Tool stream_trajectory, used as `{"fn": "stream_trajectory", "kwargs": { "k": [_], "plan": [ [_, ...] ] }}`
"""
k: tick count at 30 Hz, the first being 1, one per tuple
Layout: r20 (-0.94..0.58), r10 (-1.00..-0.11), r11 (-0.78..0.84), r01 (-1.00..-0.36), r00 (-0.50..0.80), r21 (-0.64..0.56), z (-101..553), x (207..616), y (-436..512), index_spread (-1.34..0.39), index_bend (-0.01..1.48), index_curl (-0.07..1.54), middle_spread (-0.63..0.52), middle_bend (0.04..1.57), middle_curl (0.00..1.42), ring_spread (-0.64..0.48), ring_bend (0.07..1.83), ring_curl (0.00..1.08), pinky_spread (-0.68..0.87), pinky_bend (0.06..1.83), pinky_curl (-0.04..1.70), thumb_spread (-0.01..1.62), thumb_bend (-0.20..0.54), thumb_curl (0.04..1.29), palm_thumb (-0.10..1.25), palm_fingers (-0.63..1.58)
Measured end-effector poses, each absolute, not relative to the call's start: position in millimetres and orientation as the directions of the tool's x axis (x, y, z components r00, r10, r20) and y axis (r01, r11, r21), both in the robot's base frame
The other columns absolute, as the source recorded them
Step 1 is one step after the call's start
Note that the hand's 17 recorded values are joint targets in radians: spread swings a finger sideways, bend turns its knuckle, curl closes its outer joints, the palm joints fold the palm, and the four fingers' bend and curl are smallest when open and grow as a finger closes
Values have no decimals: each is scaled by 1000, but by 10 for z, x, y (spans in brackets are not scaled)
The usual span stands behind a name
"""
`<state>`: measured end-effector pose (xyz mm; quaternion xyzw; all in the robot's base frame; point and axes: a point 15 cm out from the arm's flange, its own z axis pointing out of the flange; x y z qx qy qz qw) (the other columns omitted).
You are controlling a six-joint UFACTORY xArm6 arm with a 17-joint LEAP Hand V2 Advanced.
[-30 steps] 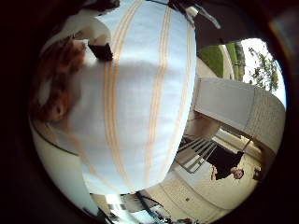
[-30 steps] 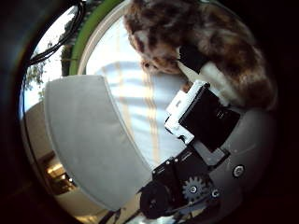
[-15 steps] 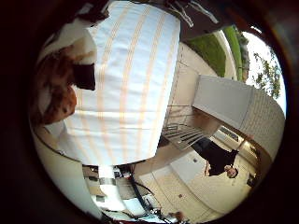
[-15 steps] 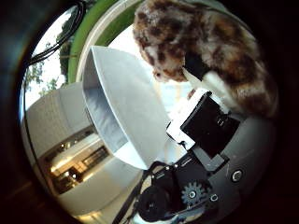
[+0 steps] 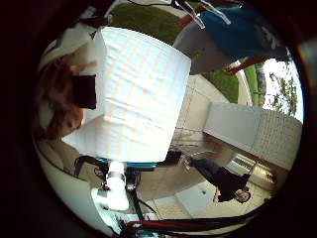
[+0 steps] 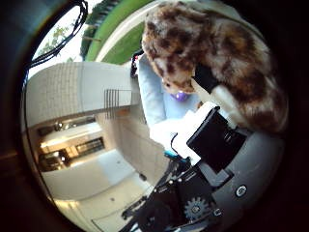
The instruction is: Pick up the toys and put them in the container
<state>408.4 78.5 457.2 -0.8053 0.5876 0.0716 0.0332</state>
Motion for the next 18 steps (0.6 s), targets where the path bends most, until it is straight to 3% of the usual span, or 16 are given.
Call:
{"fn": "stream_trajectory", "kwargs": {
  "k": [7, 18],
  "plan": [
    [-189, -907, -380, -925, 376, -19, 4583, 4085, 1520, -1065, 919, 47, -223, 1270, 1059, -134, 1466, 853, 127, 1549, 869, 1190, -15, 618, 992, 838],
    [-195, -906, -375, -926, 376, -43, 4117, 4482, 2223, -1087, 992, -12, -220, 1275, 1063, -137, 1466, 858, 122, 1542, 895, 1186, -24, 622, 972, 831]
  ]
}}
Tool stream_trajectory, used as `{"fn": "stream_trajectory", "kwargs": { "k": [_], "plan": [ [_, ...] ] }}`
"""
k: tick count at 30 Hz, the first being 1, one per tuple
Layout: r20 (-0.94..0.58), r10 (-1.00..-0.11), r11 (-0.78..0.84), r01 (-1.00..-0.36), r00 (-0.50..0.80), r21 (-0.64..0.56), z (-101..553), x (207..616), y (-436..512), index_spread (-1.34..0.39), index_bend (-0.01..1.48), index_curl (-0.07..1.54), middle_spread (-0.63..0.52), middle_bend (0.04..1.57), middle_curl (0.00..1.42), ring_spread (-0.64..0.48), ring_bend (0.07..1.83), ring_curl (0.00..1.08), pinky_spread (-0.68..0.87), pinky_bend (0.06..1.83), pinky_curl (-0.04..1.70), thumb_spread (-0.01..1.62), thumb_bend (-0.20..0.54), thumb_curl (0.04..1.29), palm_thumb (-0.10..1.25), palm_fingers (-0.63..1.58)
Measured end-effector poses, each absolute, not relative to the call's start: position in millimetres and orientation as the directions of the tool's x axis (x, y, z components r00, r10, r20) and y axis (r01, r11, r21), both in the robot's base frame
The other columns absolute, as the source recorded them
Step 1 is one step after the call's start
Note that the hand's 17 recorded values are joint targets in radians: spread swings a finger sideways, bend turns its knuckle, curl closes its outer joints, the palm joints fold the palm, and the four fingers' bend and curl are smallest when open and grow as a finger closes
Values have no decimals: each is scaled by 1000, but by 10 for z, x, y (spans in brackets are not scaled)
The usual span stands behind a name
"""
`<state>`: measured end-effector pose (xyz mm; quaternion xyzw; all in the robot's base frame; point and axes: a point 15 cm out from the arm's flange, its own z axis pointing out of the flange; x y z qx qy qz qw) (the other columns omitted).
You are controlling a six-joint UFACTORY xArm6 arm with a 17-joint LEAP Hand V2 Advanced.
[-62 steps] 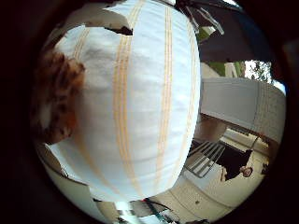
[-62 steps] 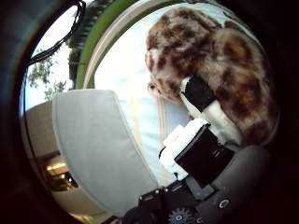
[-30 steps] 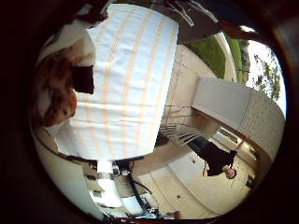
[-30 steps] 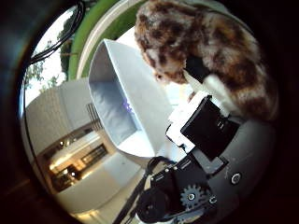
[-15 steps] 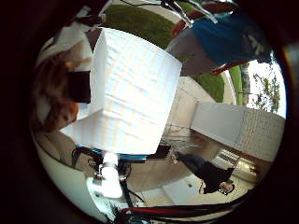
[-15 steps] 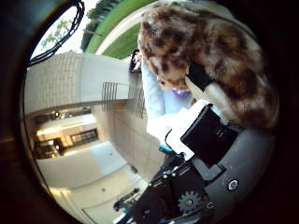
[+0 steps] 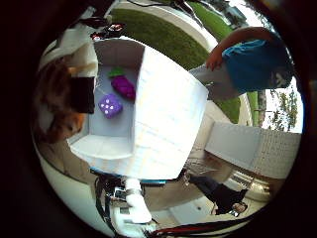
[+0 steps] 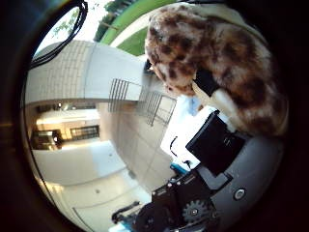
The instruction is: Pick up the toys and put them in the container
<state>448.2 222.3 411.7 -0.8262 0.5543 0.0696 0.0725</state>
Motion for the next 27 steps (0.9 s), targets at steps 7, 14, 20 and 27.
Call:
{"fn": "stream_trajectory", "kwargs": {
  "k": [7, 14, 20, 27],
  "plan": [
    [-197, -919, -340, -940, 341, -40, 3776, 4766, 2327, -886, 1025, -1, -182, 1092, 972, -58, 1357, 774, 181, 1433, 861, 1185, -34, 582, 872, 746],
    [-198, -919, -351, -936, 340, 20, 3493, 4796, 2320, -431, 805, 41, -54, 471, 664, 172, 957, 573, 324, 1194, 751, 1169, -30, 550, 818, -141],
    [-244, -887, -409, -912, 392, 20, 3417, 4795, 2387, -438, 572, 65, 46, 210, 496, 273, 642, 400, 416, 989, 601, 1143, -27, 532, 811, -181],
    [-310, -869, -406, -914, 387, -4, 3518, 4808, 2391, -452, 384, 108, 87, 134, 391, 310, 534, 339, 475, 890, 514, 1115, -24, 519, 824, -78]
  ]
}}
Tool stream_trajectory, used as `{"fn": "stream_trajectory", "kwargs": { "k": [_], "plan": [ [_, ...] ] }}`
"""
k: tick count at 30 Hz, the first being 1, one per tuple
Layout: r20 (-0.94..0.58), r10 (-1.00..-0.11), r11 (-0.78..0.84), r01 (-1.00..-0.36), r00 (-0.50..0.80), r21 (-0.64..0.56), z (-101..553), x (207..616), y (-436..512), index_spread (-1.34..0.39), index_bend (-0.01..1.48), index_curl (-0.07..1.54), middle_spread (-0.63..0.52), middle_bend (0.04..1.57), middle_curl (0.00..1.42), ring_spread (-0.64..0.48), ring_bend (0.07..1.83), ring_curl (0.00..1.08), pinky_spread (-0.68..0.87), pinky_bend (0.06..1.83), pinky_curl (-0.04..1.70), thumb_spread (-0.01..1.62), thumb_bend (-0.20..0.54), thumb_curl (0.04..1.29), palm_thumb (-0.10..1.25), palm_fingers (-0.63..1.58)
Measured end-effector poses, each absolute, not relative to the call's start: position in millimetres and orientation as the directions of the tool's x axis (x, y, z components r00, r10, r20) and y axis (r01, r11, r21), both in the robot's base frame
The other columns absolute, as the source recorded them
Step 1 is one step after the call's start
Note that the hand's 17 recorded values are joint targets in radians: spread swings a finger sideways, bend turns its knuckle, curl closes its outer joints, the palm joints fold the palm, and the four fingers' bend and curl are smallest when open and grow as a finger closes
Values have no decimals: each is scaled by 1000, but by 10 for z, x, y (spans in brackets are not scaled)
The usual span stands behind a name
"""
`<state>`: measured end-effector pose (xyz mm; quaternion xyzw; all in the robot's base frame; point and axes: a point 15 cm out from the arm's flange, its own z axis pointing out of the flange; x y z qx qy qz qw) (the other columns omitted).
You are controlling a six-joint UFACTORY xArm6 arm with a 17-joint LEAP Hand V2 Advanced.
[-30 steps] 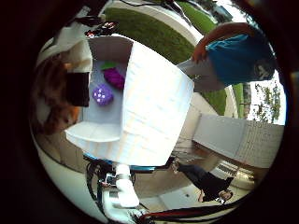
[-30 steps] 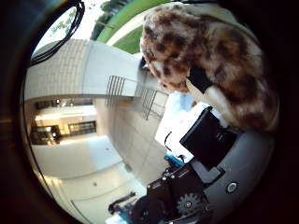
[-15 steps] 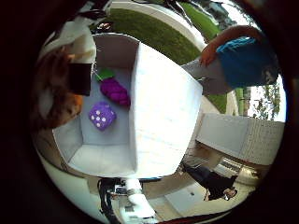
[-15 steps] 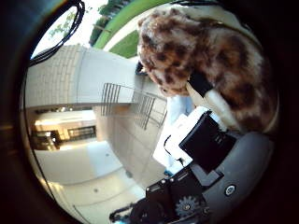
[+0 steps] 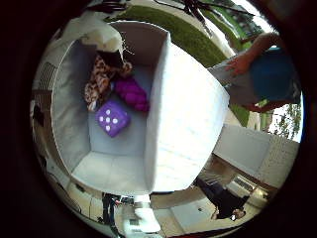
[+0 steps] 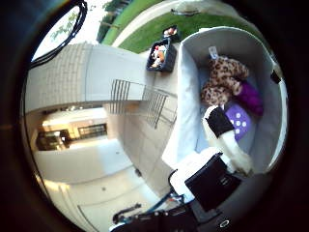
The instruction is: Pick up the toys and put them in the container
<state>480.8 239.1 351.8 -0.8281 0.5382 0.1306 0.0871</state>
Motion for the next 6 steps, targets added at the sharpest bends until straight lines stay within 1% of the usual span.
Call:
{"fn": "stream_trajectory", "kwargs": {
  "k": [6],
  "plan": [
    [-311, -867, -408, -913, 390, -7, 3700, 4718, 2251, -439, 323, 164, 76, 151, 342, 314, 488, 321, 499, 830, 458, 1104, -24, 513, 835, -19]
  ]
}}
